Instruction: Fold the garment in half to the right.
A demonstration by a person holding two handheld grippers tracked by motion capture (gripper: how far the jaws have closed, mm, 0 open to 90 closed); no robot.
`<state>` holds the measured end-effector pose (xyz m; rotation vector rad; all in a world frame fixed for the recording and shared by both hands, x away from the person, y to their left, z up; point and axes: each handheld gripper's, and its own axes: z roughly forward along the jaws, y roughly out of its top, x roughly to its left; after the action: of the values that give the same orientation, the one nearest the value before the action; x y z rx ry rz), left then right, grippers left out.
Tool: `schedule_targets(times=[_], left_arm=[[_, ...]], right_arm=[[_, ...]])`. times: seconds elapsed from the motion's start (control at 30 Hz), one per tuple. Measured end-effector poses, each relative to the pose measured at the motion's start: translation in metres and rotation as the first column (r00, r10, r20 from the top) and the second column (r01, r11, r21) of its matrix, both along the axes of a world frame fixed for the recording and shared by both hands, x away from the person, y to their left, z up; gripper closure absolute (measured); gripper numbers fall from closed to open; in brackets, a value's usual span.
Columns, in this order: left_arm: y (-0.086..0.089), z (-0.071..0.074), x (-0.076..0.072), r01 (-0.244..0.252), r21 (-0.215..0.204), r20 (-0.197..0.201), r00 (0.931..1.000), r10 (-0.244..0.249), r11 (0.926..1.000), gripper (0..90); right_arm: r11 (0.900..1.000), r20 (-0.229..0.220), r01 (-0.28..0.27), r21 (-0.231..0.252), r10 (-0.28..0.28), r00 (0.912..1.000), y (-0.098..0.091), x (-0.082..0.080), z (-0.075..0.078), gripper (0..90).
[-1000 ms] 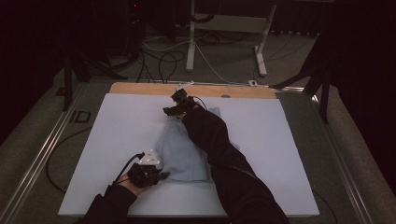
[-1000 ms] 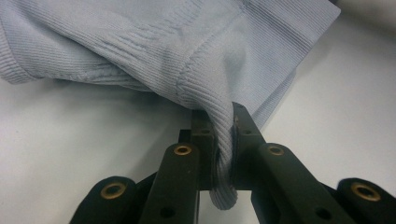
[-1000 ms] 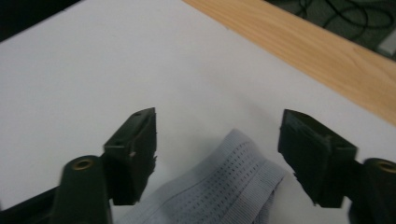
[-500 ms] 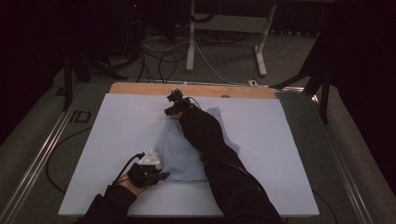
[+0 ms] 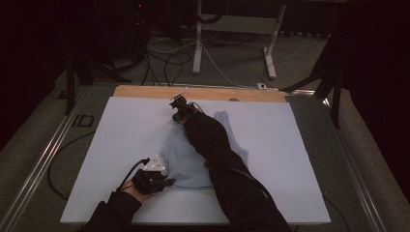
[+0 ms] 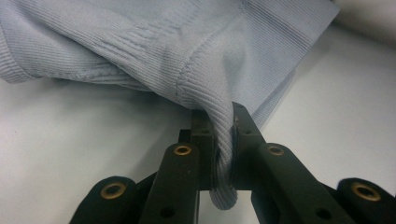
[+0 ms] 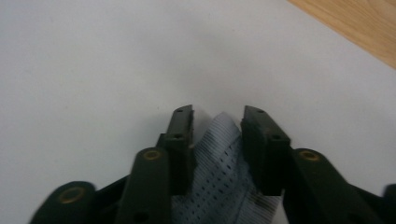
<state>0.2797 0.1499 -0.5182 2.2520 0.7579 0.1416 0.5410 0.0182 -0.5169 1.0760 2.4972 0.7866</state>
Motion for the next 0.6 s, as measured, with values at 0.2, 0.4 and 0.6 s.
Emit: schedule_targets(times=[0.2, 0.4, 0.6], left_arm=[[0.0, 0.0, 0.0, -0.002, -0.002, -0.002, 1.0, 0.002, 1.0, 84.3], [0.0, 0.0, 0.0, -0.004, -0.006, -0.005, 1.0, 0.004, 1.0, 84.4], [0.0, 0.001, 0.0, -0.008, -0.006, -0.005, 1.0, 0.008, 0.9999, 84.4]], right_arm=[[0.9999, -0.012, -0.011, -0.002, 0.011, 0.9999, 0.0, 0.0, 0.001, 80.1], [0.9998, -0.004, -0.017, 0.01, 0.017, 0.9998, -0.001, -0.001, 0.005, 84.0], [0.9989, 0.032, -0.027, 0.039, 0.026, 0.9991, -0.007, -0.002, 0.02, 84.1]])
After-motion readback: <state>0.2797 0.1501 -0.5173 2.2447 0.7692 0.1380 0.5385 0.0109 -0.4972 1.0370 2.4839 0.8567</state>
